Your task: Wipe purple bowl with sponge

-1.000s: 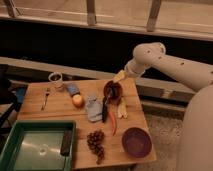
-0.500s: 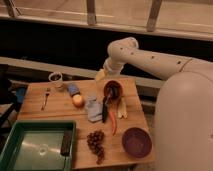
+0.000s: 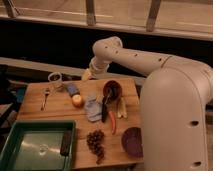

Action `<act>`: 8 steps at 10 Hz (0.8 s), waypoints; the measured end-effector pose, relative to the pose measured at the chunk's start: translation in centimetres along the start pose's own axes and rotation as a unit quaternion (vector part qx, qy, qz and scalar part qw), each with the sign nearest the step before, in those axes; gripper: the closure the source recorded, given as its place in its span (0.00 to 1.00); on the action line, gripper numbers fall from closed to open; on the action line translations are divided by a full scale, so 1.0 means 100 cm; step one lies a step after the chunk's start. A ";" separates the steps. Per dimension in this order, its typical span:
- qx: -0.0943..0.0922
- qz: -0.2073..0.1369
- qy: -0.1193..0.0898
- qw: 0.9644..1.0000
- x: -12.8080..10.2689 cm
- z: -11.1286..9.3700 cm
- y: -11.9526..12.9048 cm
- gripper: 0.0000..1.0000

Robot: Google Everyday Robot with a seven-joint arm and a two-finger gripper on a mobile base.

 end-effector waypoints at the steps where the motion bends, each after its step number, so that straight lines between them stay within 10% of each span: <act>1: -0.002 -0.002 0.000 1.000 -0.001 0.001 0.004 0.20; 8: -0.013 -0.020 0.023 0.999 -0.020 0.073 0.026 0.20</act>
